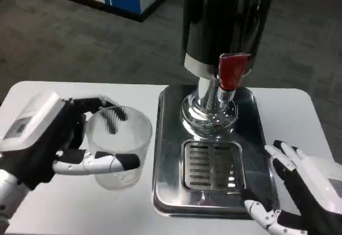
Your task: Grasp the cup under the faucet to collect the drink, then remove the cup.
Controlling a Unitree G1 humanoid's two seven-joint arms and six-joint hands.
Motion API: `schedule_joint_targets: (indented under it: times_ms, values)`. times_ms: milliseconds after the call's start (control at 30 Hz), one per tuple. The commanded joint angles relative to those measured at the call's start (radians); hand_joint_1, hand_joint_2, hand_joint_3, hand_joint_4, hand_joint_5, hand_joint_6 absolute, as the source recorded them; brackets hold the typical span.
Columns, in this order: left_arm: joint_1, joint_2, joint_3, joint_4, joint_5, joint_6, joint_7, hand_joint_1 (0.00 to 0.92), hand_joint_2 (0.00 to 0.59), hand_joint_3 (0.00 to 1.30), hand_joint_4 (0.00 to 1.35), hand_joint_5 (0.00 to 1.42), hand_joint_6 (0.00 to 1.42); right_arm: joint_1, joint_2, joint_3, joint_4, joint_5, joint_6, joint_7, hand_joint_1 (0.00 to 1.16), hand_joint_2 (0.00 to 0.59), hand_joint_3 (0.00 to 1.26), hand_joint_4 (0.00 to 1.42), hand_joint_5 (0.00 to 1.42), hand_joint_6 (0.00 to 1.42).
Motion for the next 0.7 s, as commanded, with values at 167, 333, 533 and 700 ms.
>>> schedule_joint_targets:
  times_ms: [167, 333, 533, 700]
  values:
    - [-0.184, -0.041, -0.128, 0.131, 0.087, 0.02, 0.096, 0.544, 0.0, 1.02, 1.17, 1.3, 1.42, 0.054, -0.019, -0.078, -0.048, 0.06, -0.003, -0.017, 0.33, 0.407, 0.06, 0.0, 0.0, 0.0]
    - [-0.26, -0.072, -0.197, 0.196, 0.13, 0.029, 0.13, 0.544, 0.0, 1.01, 1.17, 1.3, 1.42, 0.073, -0.024, -0.101, -0.07, 0.085, -0.005, -0.019, 0.33, 0.407, 0.06, 0.0, 0.0, 0.0]
    - [-0.348, -0.118, -0.278, 0.283, 0.188, 0.033, 0.178, 0.544, 0.0, 1.01, 1.17, 1.29, 1.42, 0.09, -0.032, -0.132, -0.094, 0.114, -0.005, -0.02, 0.33, 0.407, 0.06, 0.0, 0.0, 0.0]
    - [-0.403, -0.158, -0.335, 0.35, 0.232, 0.041, 0.229, 0.544, 0.0, 1.01, 1.16, 1.29, 1.42, 0.101, -0.04, -0.165, -0.11, 0.141, -0.004, -0.016, 0.33, 0.407, 0.07, 0.0, 0.0, 0.0]
